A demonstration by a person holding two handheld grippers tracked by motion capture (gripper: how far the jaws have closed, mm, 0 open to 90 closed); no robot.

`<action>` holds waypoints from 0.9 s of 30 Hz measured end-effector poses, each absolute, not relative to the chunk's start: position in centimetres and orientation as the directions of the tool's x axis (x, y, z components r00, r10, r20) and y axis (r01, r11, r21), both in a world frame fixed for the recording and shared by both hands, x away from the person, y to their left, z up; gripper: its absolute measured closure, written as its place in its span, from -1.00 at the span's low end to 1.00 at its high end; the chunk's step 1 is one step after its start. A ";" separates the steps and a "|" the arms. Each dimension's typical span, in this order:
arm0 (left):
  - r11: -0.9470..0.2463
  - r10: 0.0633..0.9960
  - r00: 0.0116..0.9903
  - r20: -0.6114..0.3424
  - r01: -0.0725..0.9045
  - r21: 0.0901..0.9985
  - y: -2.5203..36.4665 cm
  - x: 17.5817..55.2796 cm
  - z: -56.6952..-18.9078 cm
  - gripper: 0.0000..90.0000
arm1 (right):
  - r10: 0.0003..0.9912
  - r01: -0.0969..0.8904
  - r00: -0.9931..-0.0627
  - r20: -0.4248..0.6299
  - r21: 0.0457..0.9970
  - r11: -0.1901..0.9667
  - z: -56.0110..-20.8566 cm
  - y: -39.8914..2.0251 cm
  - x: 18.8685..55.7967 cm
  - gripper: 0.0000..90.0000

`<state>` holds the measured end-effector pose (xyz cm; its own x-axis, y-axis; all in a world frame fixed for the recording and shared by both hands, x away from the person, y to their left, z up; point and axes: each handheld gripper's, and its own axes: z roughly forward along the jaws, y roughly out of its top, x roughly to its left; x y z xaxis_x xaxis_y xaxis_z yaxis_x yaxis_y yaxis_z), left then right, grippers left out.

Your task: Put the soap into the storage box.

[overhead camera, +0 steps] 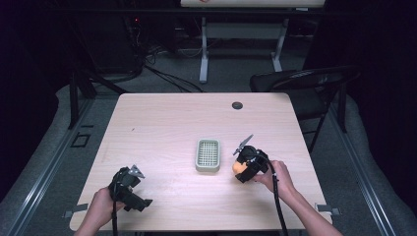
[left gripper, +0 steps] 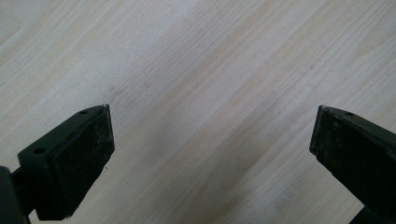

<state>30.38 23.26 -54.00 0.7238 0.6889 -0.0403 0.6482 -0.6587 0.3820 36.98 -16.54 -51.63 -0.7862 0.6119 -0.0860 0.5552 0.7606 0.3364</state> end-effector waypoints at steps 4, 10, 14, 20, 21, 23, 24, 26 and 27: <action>-0.658 0.689 0.724 -0.041 0.648 0.383 23.3 30.4 -54.0 -1.00 | 0.613 0.554 -0.786 -0.080 0.348 0.756 -51.6 -16.2 37.1 -0.45; -0.658 0.688 0.724 -0.042 0.648 0.383 23.3 30.4 -54.0 -1.00 | 0.610 0.545 -0.787 -0.088 0.365 0.755 -51.2 -15.8 37.3 -0.45; -0.658 0.688 0.724 -0.042 0.648 0.383 23.3 30.4 -54.0 -1.00 | 0.609 0.540 -0.789 -0.087 0.376 0.753 -50.8 -15.6 37.5 -0.45; -0.659 0.689 0.724 -0.040 0.648 0.383 23.3 30.4 -54.0 -1.00 | 0.607 0.534 -0.790 -0.085 0.392 0.750 -50.3 -15.1 37.9 -0.45; -0.659 0.689 0.724 -0.040 0.648 0.383 23.3 30.4 -54.0 -1.00 | 0.608 0.532 -0.789 -0.089 0.394 0.749 -50.3 -15.0 37.9 -0.45; -0.658 0.689 0.723 -0.040 0.648 0.383 23.3 30.4 -54.0 -1.00 | 0.606 0.532 -0.791 -0.083 0.398 0.748 -50.2 -14.8 38.1 -0.45; -0.658 0.689 0.723 -0.040 0.648 0.383 23.3 30.4 -54.0 -1.00 | 0.606 0.532 -0.791 -0.083 0.398 0.748 -50.2 -14.8 38.1 -0.45; -0.660 0.688 0.725 -0.039 0.647 0.383 23.3 30.5 -54.0 -1.00 | 0.597 0.522 -0.798 -0.088 0.396 0.756 -50.1 -14.4 38.4 -0.45; -0.660 0.688 0.725 -0.039 0.647 0.383 23.3 30.5 -54.0 -1.00 | 0.597 0.522 -0.798 -0.088 0.396 0.756 -50.1 -14.4 38.4 -0.45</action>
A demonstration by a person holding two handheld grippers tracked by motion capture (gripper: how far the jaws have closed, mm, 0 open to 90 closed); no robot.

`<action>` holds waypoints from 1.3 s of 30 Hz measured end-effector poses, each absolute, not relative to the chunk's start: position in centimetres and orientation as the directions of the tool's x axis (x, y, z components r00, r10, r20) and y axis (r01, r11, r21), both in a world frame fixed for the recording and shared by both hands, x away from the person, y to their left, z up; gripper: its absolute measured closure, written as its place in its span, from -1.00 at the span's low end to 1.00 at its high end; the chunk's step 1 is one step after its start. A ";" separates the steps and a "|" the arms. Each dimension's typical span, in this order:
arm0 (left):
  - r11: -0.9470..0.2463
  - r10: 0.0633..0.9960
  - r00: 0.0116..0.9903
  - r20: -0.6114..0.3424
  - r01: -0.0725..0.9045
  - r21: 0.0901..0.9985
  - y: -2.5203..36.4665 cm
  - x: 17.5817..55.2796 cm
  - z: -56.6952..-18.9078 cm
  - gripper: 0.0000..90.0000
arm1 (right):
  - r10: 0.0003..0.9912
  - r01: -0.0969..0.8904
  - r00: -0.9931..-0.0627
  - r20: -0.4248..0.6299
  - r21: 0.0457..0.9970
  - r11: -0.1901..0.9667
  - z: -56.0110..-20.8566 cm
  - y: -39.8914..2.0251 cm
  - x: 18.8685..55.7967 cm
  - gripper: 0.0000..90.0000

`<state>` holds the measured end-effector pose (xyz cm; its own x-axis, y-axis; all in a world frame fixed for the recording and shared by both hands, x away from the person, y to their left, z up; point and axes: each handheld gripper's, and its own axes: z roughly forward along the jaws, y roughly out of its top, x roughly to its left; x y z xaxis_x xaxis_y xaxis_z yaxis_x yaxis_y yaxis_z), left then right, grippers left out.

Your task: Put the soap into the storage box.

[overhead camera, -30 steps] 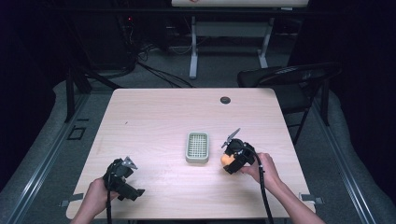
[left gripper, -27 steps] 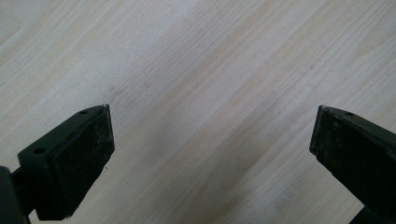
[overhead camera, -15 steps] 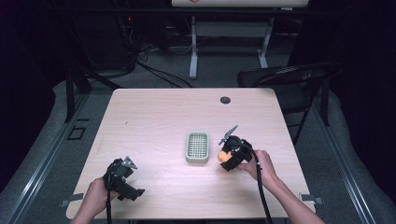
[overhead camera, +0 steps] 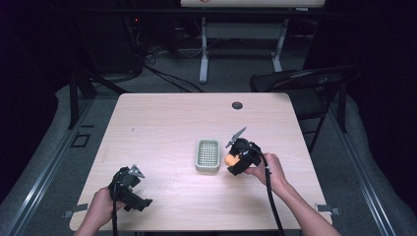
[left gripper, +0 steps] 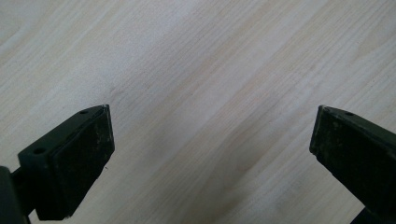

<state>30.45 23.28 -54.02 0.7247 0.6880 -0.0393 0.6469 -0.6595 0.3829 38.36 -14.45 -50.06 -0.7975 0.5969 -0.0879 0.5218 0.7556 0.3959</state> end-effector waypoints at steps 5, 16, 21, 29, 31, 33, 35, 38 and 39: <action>-0.658 0.689 0.724 -0.037 0.647 0.384 23.2 30.5 -54.0 -1.00 | 0.594 0.517 -0.800 -0.084 0.405 0.754 -50.0 -13.6 38.7 -0.45; -0.662 0.685 0.727 -0.041 0.645 0.383 23.1 30.7 -54.0 -1.00 | 0.589 0.512 -0.804 -0.079 0.411 0.754 -49.8 -12.8 39.2 -0.45; -0.667 0.679 0.733 -0.045 0.641 0.380 22.8 31.1 -54.2 -1.00 | 0.584 0.506 -0.808 -0.076 0.419 0.754 -49.8 -12.4 39.7 -0.45; -0.669 0.675 0.737 -0.047 0.637 0.384 22.6 31.2 -54.1 -1.00 | 0.592 0.513 -0.803 -0.065 0.429 0.744 -49.7 -11.7 40.5 -0.45; -0.673 0.670 0.741 -0.043 0.630 0.387 22.4 31.3 -54.0 -1.00 | 0.590 0.511 -0.805 -0.064 0.433 0.743 -49.4 -11.4 40.6 -0.45; -0.676 0.667 0.744 -0.040 0.627 0.387 22.3 31.3 -54.0 -1.00 | 0.589 0.507 -0.806 -0.066 0.437 0.743 -49.2 -11.2 40.6 -0.45; -0.679 0.665 0.746 -0.038 0.626 0.384 22.3 31.4 -54.0 -1.00 | 0.587 0.505 -0.807 -0.066 0.438 0.744 -49.1 -11.0 40.7 -0.45; -0.677 0.665 0.745 -0.041 0.625 0.389 22.3 31.4 -54.0 -1.00 | 0.589 0.505 -0.806 -0.062 0.447 0.738 -48.9 -10.6 41.0 -0.45; -0.678 0.664 0.746 -0.041 0.625 0.388 22.3 31.4 -54.0 -1.00 | 0.583 0.500 -0.810 -0.063 0.445 0.743 -48.8 -10.5 41.1 -0.45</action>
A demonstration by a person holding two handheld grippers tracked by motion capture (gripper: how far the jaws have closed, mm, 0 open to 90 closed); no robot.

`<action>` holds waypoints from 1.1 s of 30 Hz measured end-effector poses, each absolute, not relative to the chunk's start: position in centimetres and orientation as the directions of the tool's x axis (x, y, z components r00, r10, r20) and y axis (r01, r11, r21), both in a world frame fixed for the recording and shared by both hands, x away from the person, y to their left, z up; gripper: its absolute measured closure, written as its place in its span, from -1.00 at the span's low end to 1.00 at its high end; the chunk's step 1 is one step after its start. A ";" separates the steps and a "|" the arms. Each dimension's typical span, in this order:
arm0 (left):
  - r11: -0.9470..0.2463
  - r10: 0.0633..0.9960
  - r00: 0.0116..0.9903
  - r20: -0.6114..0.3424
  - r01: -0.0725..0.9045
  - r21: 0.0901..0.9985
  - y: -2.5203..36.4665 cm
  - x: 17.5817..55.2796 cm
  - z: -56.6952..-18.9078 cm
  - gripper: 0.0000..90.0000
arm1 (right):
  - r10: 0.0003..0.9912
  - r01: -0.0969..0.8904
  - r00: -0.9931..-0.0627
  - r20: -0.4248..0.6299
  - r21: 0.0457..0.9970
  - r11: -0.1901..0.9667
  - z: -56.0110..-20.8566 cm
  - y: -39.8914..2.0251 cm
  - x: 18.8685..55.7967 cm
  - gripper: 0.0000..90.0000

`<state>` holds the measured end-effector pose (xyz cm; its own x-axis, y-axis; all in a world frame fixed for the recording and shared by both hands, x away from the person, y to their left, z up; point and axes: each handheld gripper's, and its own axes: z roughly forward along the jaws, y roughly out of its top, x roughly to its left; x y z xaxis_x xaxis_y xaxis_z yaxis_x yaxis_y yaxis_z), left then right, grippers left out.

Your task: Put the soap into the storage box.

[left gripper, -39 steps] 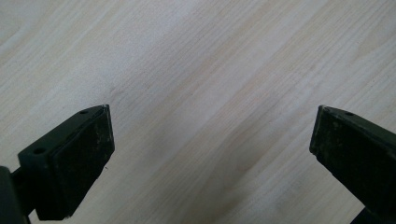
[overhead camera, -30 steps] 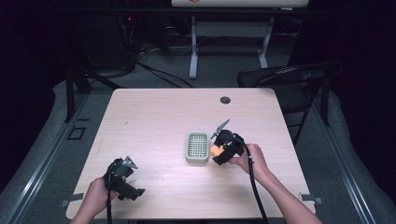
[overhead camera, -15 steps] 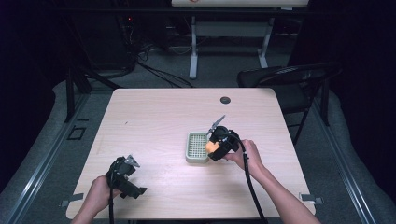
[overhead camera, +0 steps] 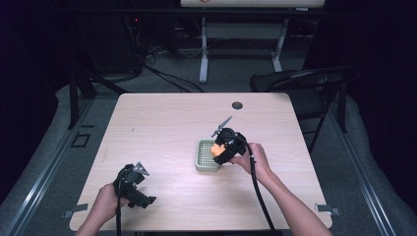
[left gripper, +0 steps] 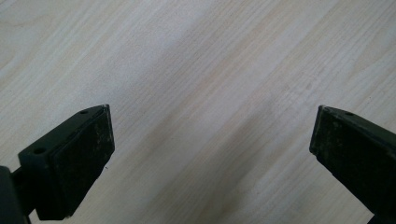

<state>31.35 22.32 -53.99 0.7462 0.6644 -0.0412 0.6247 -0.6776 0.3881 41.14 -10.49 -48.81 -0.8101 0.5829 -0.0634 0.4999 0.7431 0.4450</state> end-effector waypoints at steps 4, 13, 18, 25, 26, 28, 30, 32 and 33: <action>-0.673 0.669 0.742 -0.042 0.630 0.388 22.6 31.2 -54.0 -1.00 | 0.583 0.502 -0.810 -0.054 0.450 0.739 -48.9 -10.0 41.6 -0.45; -0.655 0.690 0.723 -0.045 0.649 0.387 23.3 30.6 -54.0 -1.00 | 0.568 0.496 -0.822 -0.043 0.436 0.751 -49.8 -8.8 42.6 -0.45; -0.658 0.687 0.725 -0.045 0.647 0.385 23.3 30.6 -54.0 -1.00 | 0.568 0.499 -0.822 -0.038 0.432 0.751 -50.2 -8.3 42.9 -0.45; -0.656 0.688 0.724 -0.046 0.648 0.387 23.3 30.6 -54.0 -1.00 | 0.574 0.508 -0.819 -0.024 0.435 0.743 -50.7 -7.8 43.4 -0.45; -0.656 0.688 0.724 -0.045 0.648 0.388 23.3 30.6 -54.0 -1.00 | 0.572 0.508 -0.820 -0.023 0.434 0.744 -50.8 -7.8 43.5 -0.45; -0.657 0.687 0.726 -0.045 0.646 0.389 23.3 30.6 -53.9 -1.00 | 0.576 0.514 -0.818 -0.017 0.429 0.743 -51.2 -7.6 43.7 -0.45; -0.658 0.686 0.726 -0.045 0.646 0.387 23.3 30.6 -53.9 -1.00 | 0.575 0.515 -0.818 -0.014 0.427 0.743 -51.4 -7.5 43.8 -0.45; -0.658 0.687 0.725 -0.043 0.646 0.388 23.3 30.6 -53.9 -1.00 | 0.576 0.518 -0.817 -0.009 0.428 0.741 -51.7 -7.3 43.9 -0.45; -0.657 0.687 0.725 -0.044 0.646 0.390 23.3 30.6 -53.9 -1.00 | 0.576 0.518 -0.817 -0.009 0.428 0.741 -51.7 -7.3 43.9 -0.45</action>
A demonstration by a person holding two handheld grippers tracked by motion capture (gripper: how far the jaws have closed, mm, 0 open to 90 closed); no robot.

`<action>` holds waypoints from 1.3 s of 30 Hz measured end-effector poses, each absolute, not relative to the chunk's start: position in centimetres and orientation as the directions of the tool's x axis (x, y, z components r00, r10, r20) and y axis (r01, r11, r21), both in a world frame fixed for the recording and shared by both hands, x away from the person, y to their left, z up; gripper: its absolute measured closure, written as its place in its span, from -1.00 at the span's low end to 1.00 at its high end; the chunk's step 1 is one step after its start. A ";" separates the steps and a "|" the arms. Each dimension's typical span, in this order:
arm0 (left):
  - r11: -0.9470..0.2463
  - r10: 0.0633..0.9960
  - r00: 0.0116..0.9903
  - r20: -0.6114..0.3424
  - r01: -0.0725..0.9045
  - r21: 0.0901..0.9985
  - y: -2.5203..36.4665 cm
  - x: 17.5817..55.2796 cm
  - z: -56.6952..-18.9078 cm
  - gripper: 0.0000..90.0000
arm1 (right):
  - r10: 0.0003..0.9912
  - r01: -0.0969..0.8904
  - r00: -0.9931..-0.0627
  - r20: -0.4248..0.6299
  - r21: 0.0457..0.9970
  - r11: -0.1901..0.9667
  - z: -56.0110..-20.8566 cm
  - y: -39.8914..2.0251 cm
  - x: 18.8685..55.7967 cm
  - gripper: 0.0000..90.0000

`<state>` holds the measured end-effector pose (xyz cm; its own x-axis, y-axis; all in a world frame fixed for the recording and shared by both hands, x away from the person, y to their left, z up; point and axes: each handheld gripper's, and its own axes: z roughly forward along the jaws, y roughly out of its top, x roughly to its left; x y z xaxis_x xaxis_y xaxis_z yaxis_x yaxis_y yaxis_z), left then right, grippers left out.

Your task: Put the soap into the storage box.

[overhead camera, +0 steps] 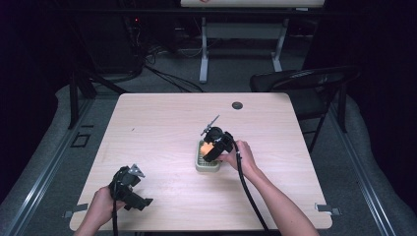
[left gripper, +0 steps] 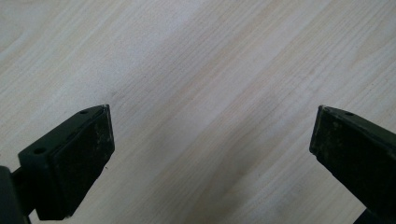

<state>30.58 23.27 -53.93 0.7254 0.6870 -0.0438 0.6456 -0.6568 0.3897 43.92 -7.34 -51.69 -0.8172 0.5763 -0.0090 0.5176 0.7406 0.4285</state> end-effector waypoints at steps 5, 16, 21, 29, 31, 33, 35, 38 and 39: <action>-0.656 0.688 0.724 -0.047 0.648 0.388 23.3 30.6 -54.0 -1.00 | 0.571 0.514 -0.821 -0.018 0.414 0.751 -52.5 -6.8 44.3 -0.45; -0.658 0.685 0.727 -0.048 0.646 0.386 23.3 30.6 -54.0 -1.00 | 0.560 0.504 -0.828 -0.018 0.412 0.759 -53.3 -6.4 44.7 -0.46; -0.658 0.686 0.726 -0.048 0.647 0.385 23.3 30.6 -54.0 -1.00 | 0.547 0.493 -0.837 -0.031 0.392 0.777 -53.4 -6.3 44.8 -0.46; -0.657 0.686 0.726 -0.049 0.647 0.386 23.3 30.6 -54.0 -1.00 | 0.530 0.479 -0.847 -0.037 0.381 0.791 -53.7 -6.3 44.9 -0.48; -0.659 0.685 0.727 -0.048 0.646 0.387 23.2 30.7 -54.0 -1.00 | 0.526 0.474 -0.850 -0.038 0.382 0.793 -53.6 -6.3 44.9 -0.58; -0.659 0.685 0.727 -0.048 0.645 0.386 23.2 30.6 -54.0 -1.00 | 0.526 0.473 -0.850 -0.032 0.394 0.788 -53.4 -6.4 44.9 -0.61; -0.660 0.684 0.728 -0.047 0.645 0.385 23.2 30.7 -54.0 -1.00 | 0.524 0.471 -0.851 -0.026 0.403 0.785 -53.0 -6.4 44.9 -0.65; -0.660 0.683 0.728 -0.047 0.644 0.387 23.2 30.6 -54.0 -1.00 | 0.518 0.467 -0.855 -0.020 0.404 0.786 -52.6 -6.6 44.9 -0.68; -0.658 0.685 0.727 -0.048 0.646 0.387 23.2 30.6 -54.0 -1.00 | 0.518 0.468 -0.855 -0.014 0.408 0.784 -52.5 -6.6 44.8 -0.68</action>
<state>30.65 23.21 -54.03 0.7273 0.6847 -0.0482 0.6455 -0.6585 0.3870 44.80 -6.62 -52.50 -0.8552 0.5182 -0.0145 0.4681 0.7840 0.4077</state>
